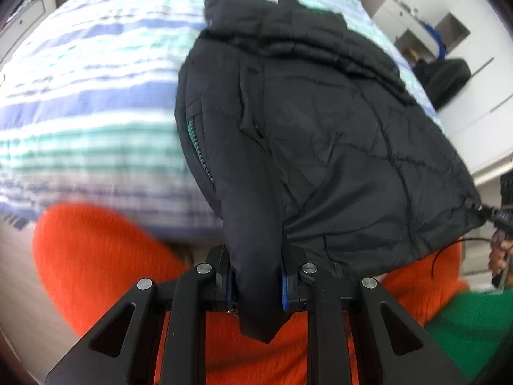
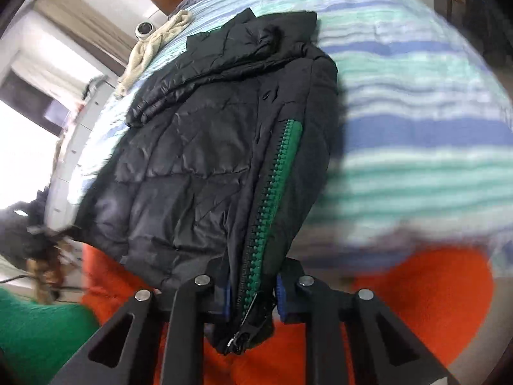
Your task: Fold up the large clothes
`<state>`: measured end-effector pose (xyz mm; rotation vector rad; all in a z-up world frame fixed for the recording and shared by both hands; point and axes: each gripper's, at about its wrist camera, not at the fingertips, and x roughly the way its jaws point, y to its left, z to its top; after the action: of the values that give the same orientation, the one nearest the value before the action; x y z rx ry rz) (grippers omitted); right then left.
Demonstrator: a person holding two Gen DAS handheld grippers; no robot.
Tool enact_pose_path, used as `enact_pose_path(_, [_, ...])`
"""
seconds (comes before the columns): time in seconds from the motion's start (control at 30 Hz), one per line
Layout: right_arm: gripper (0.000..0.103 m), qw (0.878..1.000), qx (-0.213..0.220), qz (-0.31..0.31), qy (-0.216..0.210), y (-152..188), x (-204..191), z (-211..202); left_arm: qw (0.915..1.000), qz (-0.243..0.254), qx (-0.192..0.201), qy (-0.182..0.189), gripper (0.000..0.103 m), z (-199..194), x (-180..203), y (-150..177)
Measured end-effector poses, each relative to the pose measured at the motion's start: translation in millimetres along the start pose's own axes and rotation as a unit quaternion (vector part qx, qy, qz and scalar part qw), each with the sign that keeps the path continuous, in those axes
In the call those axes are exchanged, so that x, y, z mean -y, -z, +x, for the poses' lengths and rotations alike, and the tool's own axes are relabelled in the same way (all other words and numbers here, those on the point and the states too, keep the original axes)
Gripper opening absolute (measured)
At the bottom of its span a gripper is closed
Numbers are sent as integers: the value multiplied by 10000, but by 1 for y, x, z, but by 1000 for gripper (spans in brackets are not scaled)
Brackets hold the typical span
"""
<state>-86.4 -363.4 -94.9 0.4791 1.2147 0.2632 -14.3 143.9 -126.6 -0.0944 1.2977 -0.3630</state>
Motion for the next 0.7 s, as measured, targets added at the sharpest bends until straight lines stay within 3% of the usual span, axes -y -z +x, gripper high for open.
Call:
enact_pose_path(0.1, [19,9992,-118,251,-304,17,-3,-19,9993,213,-279,144,19,-19,1,17])
enact_pose_path(0.17, [18,9973,-69,440,-591,20,-3,-33,9985,285,-214,418,19,-41,1,12])
enact_pose_path(0.27, [18,9921,350,565,-1064,-4,-5,-46,9947,391,521,799,19,-74,2,-28])
enact_pose_path(0.37, [18,9855,915,384,-1375,-58,-6,-43,9828,280,1306,1273,19,-86,0,-86])
enact_pose_path(0.47, [18,9791,1422,159,-1445,-120,-3,-26,9762,59,1742,1291,20,-68,-1,-145])
enact_pose_path(0.6, [19,9639,1911,581,-1759,-191,29,20,9682,-535,2138,1187,30,-12,-19,-211])
enact_pose_path(0.67, [23,9604,1984,862,-1756,-212,52,55,9716,-855,1912,1103,37,29,-34,-236])
enact_pose_path(0.7, [27,9605,1911,1085,-1709,-219,63,71,9772,-1023,1564,1007,42,48,-39,-246])
